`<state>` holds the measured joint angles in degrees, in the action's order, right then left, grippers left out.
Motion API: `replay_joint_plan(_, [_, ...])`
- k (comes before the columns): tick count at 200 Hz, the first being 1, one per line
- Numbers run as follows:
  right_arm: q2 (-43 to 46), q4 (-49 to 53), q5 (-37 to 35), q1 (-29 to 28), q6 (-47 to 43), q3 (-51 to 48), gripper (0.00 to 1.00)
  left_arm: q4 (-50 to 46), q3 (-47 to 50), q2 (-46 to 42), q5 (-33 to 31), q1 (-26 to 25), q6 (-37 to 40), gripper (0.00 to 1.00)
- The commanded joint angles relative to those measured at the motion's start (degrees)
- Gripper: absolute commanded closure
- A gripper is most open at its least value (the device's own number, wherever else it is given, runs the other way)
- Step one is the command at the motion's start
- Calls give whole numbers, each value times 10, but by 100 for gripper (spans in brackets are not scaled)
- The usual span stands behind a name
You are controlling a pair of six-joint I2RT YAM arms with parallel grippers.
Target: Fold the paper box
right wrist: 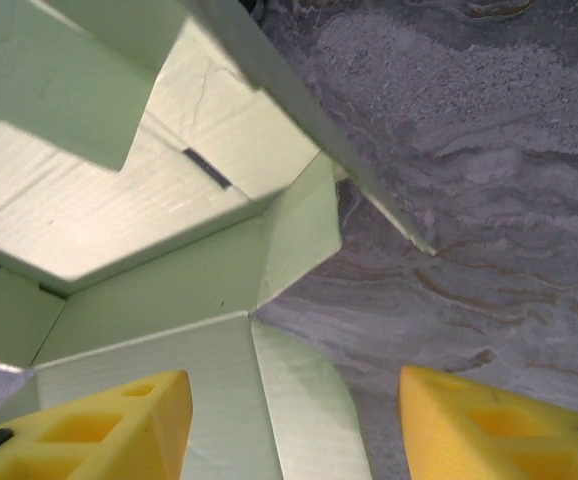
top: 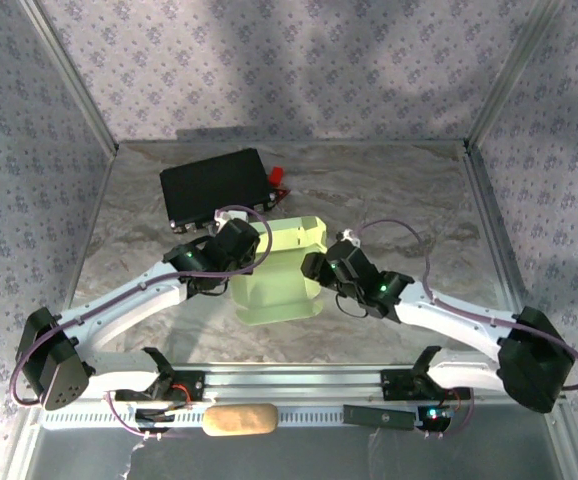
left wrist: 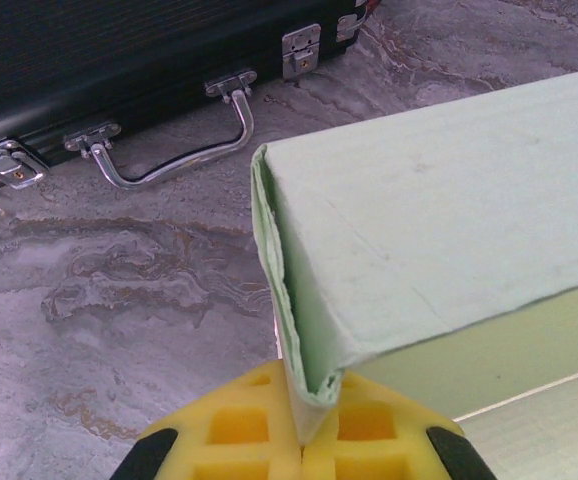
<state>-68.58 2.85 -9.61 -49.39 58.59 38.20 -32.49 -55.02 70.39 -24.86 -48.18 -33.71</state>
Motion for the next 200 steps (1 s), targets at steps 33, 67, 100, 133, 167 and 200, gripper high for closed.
replay_joint_plan(33, [-42,-29,1,20,-18,45,47,-15,-24,-6,-2,-6,4,100])
replay_joint_plan(67, [-59,-45,20,31,-23,54,50,-10,-22,-3,1,-6,5,100])
replay_joint_plan(100, [-78,-48,33,30,-34,80,53,-6,-25,5,4,-6,6,100])
replay_joint_plan(133, [-95,-47,35,22,-35,98,54,-1,-22,3,5,-6,4,100])
replay_joint_plan(167, [-111,-52,44,15,-41,116,54,1,-24,4,6,-6,4,100])
replay_joint_plan(200, [-127,-51,47,3,-46,129,54,0,-24,3,7,-6,4,100])
